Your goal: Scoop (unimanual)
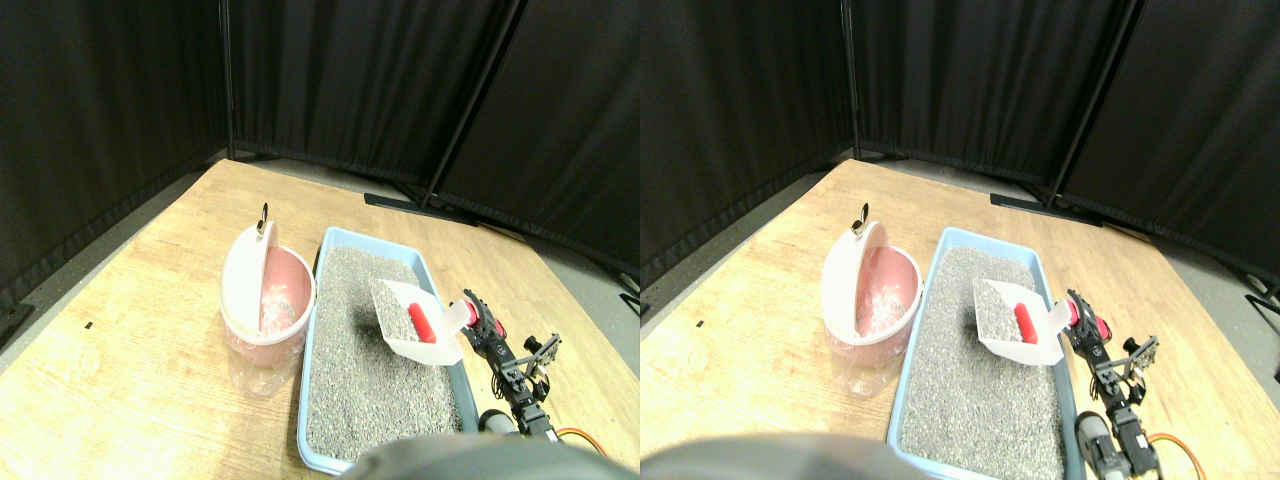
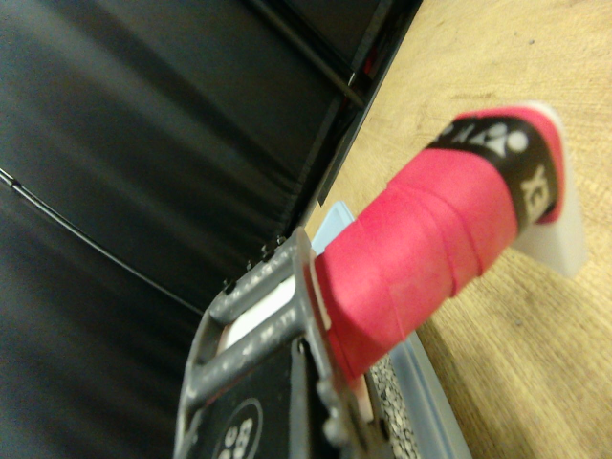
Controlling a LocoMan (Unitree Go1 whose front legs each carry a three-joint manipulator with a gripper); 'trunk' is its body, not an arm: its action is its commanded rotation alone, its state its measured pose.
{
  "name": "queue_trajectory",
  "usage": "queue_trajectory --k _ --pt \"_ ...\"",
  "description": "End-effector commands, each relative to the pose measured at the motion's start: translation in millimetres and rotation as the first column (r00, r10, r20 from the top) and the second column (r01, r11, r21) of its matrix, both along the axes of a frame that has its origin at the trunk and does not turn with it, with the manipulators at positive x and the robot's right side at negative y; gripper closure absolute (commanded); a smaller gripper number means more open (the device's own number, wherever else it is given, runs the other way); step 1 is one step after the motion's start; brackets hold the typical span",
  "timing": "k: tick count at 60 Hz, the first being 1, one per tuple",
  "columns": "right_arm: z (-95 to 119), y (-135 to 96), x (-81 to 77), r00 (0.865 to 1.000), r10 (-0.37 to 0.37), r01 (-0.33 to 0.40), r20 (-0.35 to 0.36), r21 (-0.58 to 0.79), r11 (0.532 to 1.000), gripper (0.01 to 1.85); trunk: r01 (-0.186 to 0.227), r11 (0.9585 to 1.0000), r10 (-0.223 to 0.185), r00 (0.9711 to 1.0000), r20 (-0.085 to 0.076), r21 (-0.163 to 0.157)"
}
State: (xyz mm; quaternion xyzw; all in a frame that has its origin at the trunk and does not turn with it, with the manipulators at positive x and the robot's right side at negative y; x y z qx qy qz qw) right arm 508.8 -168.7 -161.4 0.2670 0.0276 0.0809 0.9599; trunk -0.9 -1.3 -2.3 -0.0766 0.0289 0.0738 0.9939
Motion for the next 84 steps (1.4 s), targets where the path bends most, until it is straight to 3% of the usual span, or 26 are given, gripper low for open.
queue_trajectory --k 1,15,33,49,55,60,61,66,75,80,84 --pt "19 6 3.0 0.995 0.003 -0.011 0.095 0.081 0.997 1.81 -0.013 0.9999 0.013 0.9999 0.001 -0.008" --pt "26 11 2.8 0.998 -0.031 0.016 0.052 0.256 0.966 1.81 -0.02 0.9997 0.02 0.9998 0.008 -0.013" --pt "34 13 4.8 0.999 -0.03 0.02 0.024 0.328 0.945 1.81 -0.024 0.9996 0.024 0.9997 0.006 -0.014" --pt "41 16 4.4 0.999 0.026 -0.018 -0.018 0.368 0.93 1.81 -0.028 0.9994 0.028 0.9996 0.005 -0.019" --pt "42 19 5.4 0.998 0.034 -0.011 -0.046 0.438 0.899 1.81 -0.03 0.9993 0.03 0.9995 0.005 -0.022" --pt "42 19 5.4 0.998 0.034 -0.011 -0.046 0.438 0.899 1.81 -0.03 0.9993 0.03 0.9995 0.005 -0.022" --pt "43 21 7.8 0.998 0.045 -0.013 -0.053 0.491 0.871 1.81 -0.034 0.9991 0.034 0.9994 0.006 -0.023" --pt "45 22 8.4 0.998 0.032 0.003 -0.058 0.525 0.851 1.81 -0.034 0.9992 0.034 0.9994 0.006 -0.023" --pt "48 22 11.9 0.999 0.017 0.005 -0.034 0.575 0.818 1.81 -0.035 0.9991 0.035 0.9994 0.004 -0.022" --pt "49 21 13.9 1.0 0.008 0.006 -0.023 0.567 0.824 1.81 -0.034 0.9991 0.034 0.9994 0.003 -0.024" --pt "49 21 13.6 0.999 -0.01 0.026 -0.03 0.605 0.796 1.81 -0.034 0.9991 0.034 0.9994 0.003 -0.024"
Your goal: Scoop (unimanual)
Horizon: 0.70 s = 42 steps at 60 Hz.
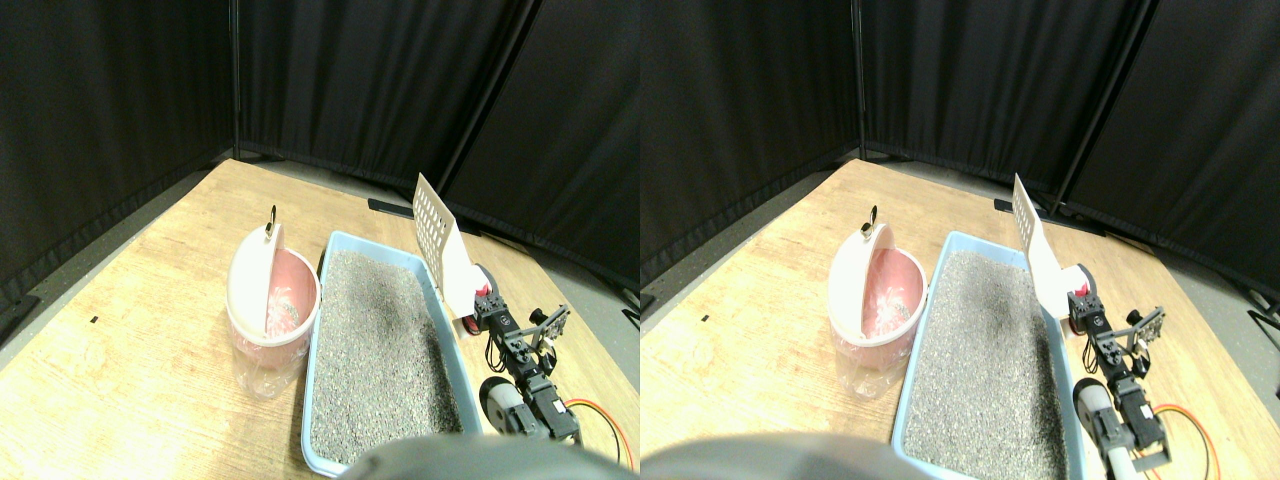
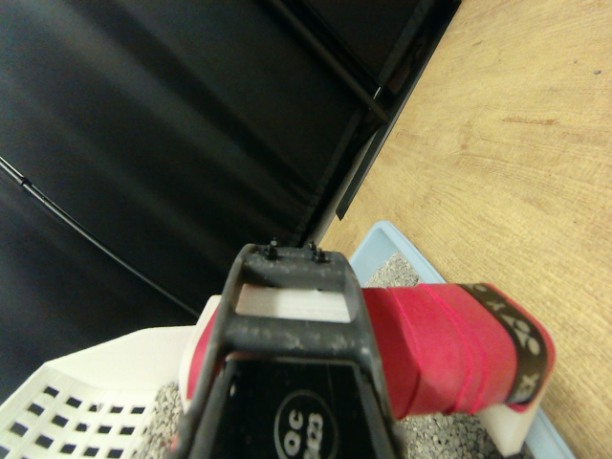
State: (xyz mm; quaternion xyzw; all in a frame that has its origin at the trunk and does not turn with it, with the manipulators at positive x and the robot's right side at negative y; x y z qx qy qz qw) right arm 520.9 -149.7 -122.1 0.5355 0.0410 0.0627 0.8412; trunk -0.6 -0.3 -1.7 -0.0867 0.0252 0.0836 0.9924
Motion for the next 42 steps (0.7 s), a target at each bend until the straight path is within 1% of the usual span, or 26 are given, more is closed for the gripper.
queue_trajectory --k 1,3,8,17,19,21,26,32,37,41,42 --pt "9.6 1.8 1.4 0.998 -0.018 0.014 0.058 0.065 0.998 1.81 -0.014 0.9999 0.014 0.9999 -0.004 -0.004" --pt "8.7 2.0 1.4 0.999 -0.013 0.007 0.046 0.121 0.993 1.81 -0.014 0.9999 0.014 0.9999 -0.004 -0.004" --pt "7.8 2.2 1.4 0.999 -0.015 0.009 0.045 0.123 0.992 1.81 -0.013 0.9999 0.013 0.9999 -0.003 -0.004" --pt "6.3 3.3 1.9 1.0 0.006 -0.007 0.006 0.234 0.972 1.81 -0.014 0.9999 0.014 0.9999 -0.005 -0.003" --pt "6.4 3.3 1.9 1.0 0.005 -0.001 -0.017 0.269 0.963 1.81 -0.014 0.9999 0.014 0.9999 -0.005 -0.003" --pt "6.4 3.3 1.8 1.0 0.009 -0.003 -0.02 0.276 0.961 1.81 -0.013 0.9999 0.013 0.9999 -0.004 -0.002" --pt "6.4 3.0 2.2 1.0 0.027 -0.028 0.008 0.214 0.976 1.81 -0.013 0.9999 0.013 0.9999 -0.004 -0.002" --pt "6.4 2.3 2.2 0.999 0.025 -0.027 0.022 0.145 0.989 1.81 -0.014 0.9999 0.014 0.9999 -0.008 -0.003" --pt "5.0 1.5 2.9 1.0 0.017 -0.02 0.024 0.13 0.991 1.81 -0.014 0.9999 0.014 0.9999 -0.008 -0.003" --pt "4.3 0.8 3.0 0.999 0.009 -0.012 0.053 0.054 0.998 1.81 -0.014 0.9999 0.014 0.9999 -0.008 -0.003" --pt "4.5 0.3 2.9 0.997 0.014 -0.015 0.07 0.006 1.0 1.81 -0.014 0.9999 0.014 0.9999 -0.008 -0.003"
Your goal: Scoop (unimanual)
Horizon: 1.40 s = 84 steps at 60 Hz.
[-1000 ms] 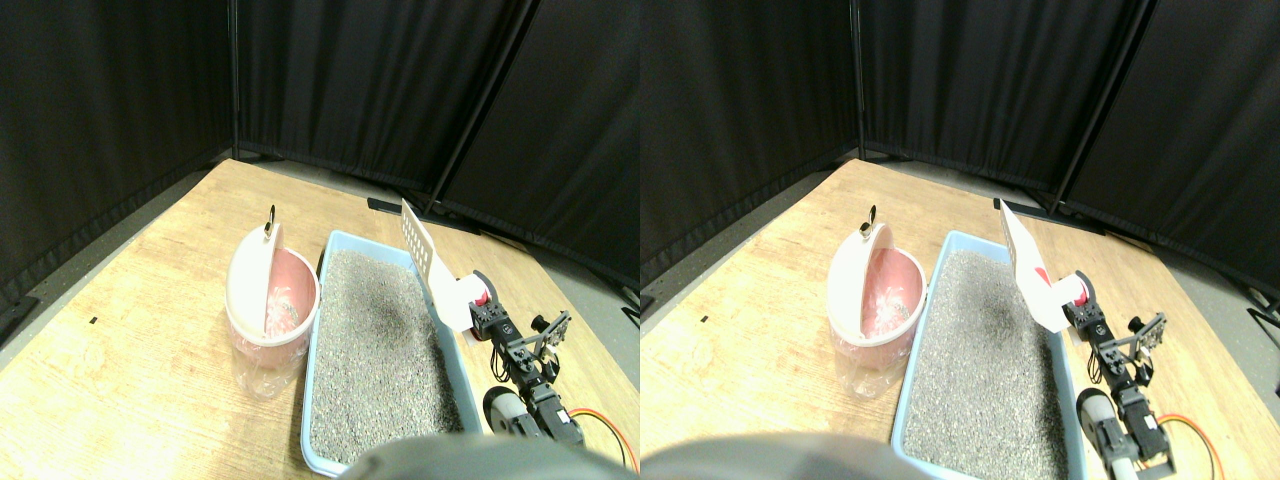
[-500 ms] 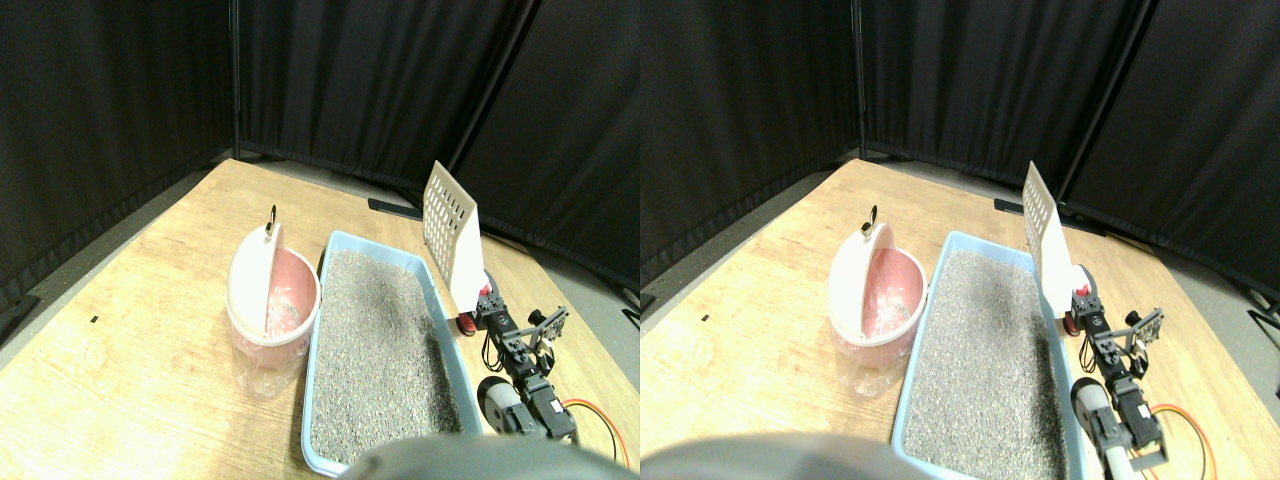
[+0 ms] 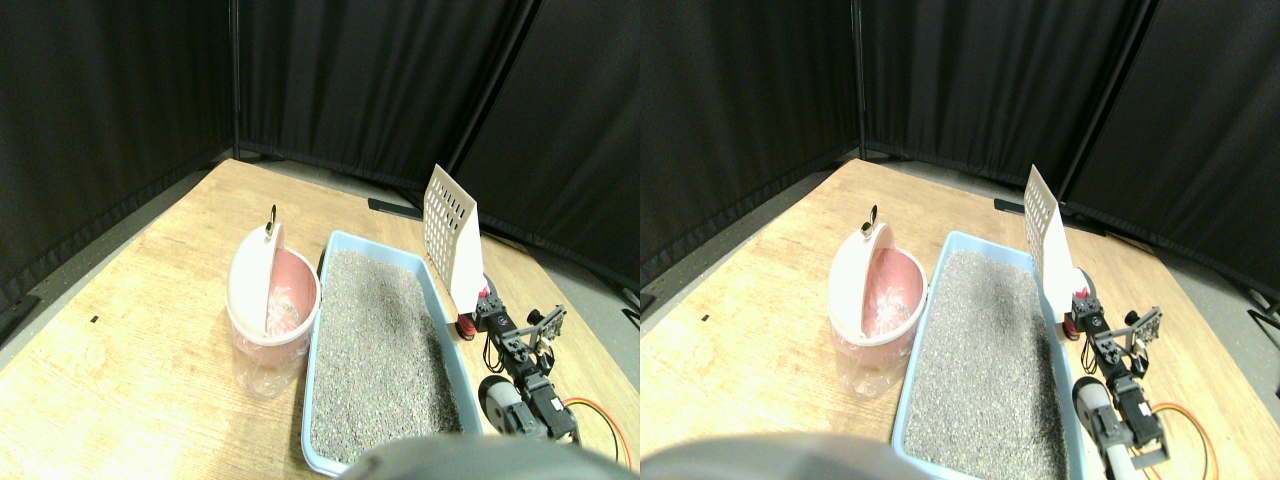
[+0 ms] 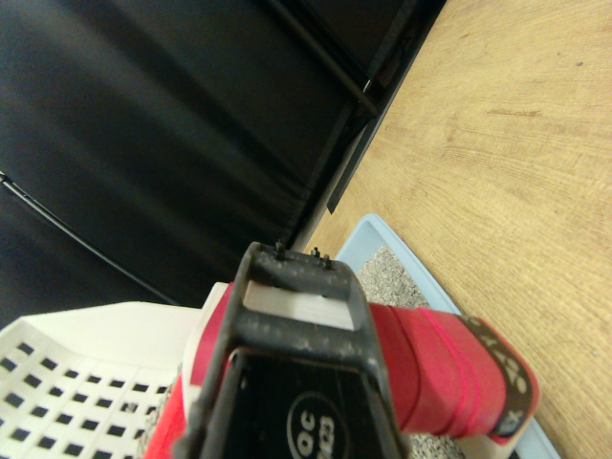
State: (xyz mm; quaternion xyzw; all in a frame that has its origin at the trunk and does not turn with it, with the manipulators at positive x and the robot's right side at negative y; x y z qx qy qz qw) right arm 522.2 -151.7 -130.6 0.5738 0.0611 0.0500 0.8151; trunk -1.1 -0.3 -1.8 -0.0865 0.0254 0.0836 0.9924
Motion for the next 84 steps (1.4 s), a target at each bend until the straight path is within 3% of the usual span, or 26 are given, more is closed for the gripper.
queue_trajectory --k 1,5,8,13,18,34,35,36,38,40,44,45,46,51,52,53,64,65,68,69,71,72,74,81,84 --pt "13 2 1.7 0.992 0.016 -0.006 0.125 -0.082 0.997 1.81 -0.014 0.9999 0.014 0.9999 -0.007 -0.003" --pt "17 1 -0.2 0.987 -0.007 0.043 0.162 -0.22 0.975 1.81 -0.014 0.9999 0.014 0.9999 -0.007 -0.003" --pt "19 -1 0.2 0.976 0.029 0.041 0.216 -0.314 0.948 1.81 -0.014 0.9999 0.014 0.9999 -0.007 -0.003" --pt "23 -2 -0.8 0.975 0.024 0.059 0.221 -0.361 0.931 1.81 -0.014 0.9999 0.014 0.9999 -0.007 -0.003" --pt "27 -4 -0.8 0.967 0.053 0.074 0.248 -0.476 0.877 1.81 -0.014 0.9999 0.014 0.9999 -0.007 -0.003" --pt "33 -7 -1.4 0.965 0.101 0.079 0.242 -0.636 0.768 1.81 -0.021 0.9997 0.021 0.9997 -0.012 -0.008" --pt "33 -8 -0.9 0.962 0.115 0.076 0.246 -0.649 0.757 1.81 -0.021 0.9997 0.021 0.9997 -0.012 -0.008" --pt "35 -8 -1.5 0.964 0.114 0.087 0.239 -0.692 0.717 1.81 -0.021 0.9997 0.021 0.9997 -0.012 -0.008" --pt "35 -8 -1.5 0.964 0.114 0.087 0.239 -0.692 0.717 1.81 -0.021 0.9997 0.021 0.9997 -0.012 -0.008" --pt "38 -8 -2.1 0.967 0.126 0.078 0.223 -0.726 0.684 1.81 -0.021 0.9997 0.021 0.9997 -0.012 -0.008" --pt "38 -8 -2.0 0.966 0.128 0.081 0.225 -0.733 0.676 1.81 -0.021 0.9997 0.021 0.9997 -0.012 -0.008" --pt "39 -8 -1.9 0.964 0.135 0.083 0.229 -0.741 0.667 1.81 -0.021 0.9997 0.021 0.9997 -0.012 -0.008" --pt "41 -8 -1.8 0.953 0.175 0.086 0.246 -0.778 0.623 1.81 -0.021 0.9997 0.021 0.9997 -0.012 -0.008" --pt "42 -8 -1.8 0.948 0.19 0.092 0.256 -0.79 0.606 1.81 -0.021 0.9997 0.021 0.9997 -0.012 -0.008" --pt "45 -7 -1.7 0.938 0.226 0.104 0.262 -0.836 0.539 1.81 -0.034 0.9993 0.034 0.9994 -0.011 -0.012" --pt "46 -7 -1.8 0.936 0.232 0.106 0.264 -0.841 0.531 1.81 -0.034 0.9993 0.034 0.9994 -0.011 -0.012" --pt "51 -6 -0.5 0.926 0.26 0.121 0.275 -0.866 0.485 1.81 -0.04 0.9991 0.04 0.9991 -0.012 -0.01" --pt "53 -6 0.1 0.919 0.276 0.13 0.282 -0.876 0.464 1.81 -0.041 0.9991 0.041 0.9991 -0.012 -0.01" --pt "55 -5 1.0 0.916 0.281 0.132 0.288 -0.875 0.465 1.81 -0.042 0.9991 0.042 0.9991 -0.012 -0.01" --pt "56 -5 2.2 0.905 0.294 0.147 0.308 -0.874 0.462 1.81 -0.044 0.999 0.044 0.999 -0.012 -0.011" --pt "56 -5 2.2 0.905 0.294 0.147 0.308 -0.874 0.462 1.81 -0.044 0.999 0.044 0.999 -0.012 -0.011" --pt "56 -5 2.9 0.896 0.308 0.159 0.321 -0.878 0.452 1.81 -0.044 0.999 0.044 0.999 -0.012 -0.011" --pt "57 -5 3.5 0.893 0.313 0.158 0.324 -0.876 0.456 1.81 -0.048 0.9988 0.048 0.9988 -0.011 -0.013" --pt "58 -4 4.3 0.895 0.308 0.146 0.321 -0.867 0.477 1.81 -0.05 0.9987 0.05 0.9987 -0.012 -0.013" --pt "59 -3 3.8 0.905 0.29 0.136 0.31 -0.859 0.493 1.81 -0.052 0.9986 0.052 0.9986 -0.012 -0.013"
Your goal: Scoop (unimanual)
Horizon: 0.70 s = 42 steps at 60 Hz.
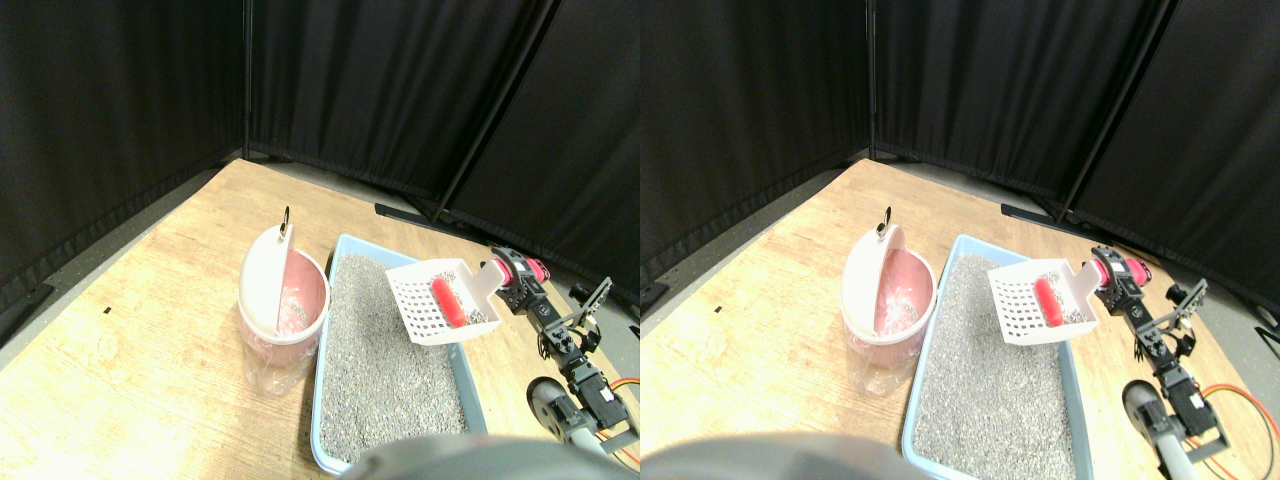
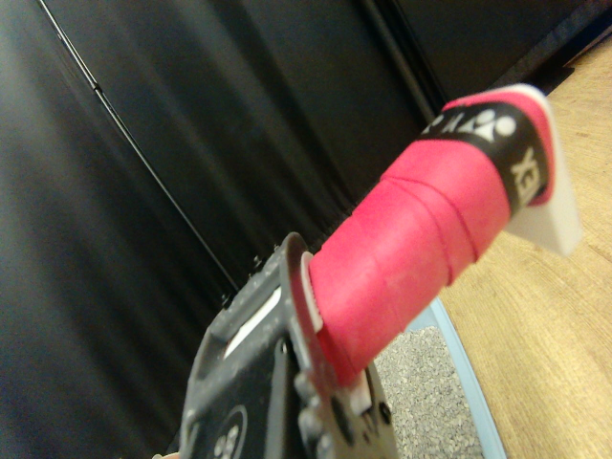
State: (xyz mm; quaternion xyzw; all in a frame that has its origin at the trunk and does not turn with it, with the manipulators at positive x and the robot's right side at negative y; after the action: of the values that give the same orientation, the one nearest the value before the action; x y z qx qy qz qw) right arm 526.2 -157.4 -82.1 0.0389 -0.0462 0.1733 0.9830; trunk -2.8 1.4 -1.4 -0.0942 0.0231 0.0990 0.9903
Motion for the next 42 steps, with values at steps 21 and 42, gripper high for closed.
queue_trajectory --k 21,42 --pt "6 8 2.2 1.0 0.011 -0.012 0.011 0.081 0.997 1.81 -0.044 0.9991 0.044 0.9989 -0.015 0.0" --pt "1 26 0.1 0.998 0.049 -0.046 -0.035 0.104 0.994 1.81 -0.084 0.9964 0.084 0.9963 -0.018 -0.008"
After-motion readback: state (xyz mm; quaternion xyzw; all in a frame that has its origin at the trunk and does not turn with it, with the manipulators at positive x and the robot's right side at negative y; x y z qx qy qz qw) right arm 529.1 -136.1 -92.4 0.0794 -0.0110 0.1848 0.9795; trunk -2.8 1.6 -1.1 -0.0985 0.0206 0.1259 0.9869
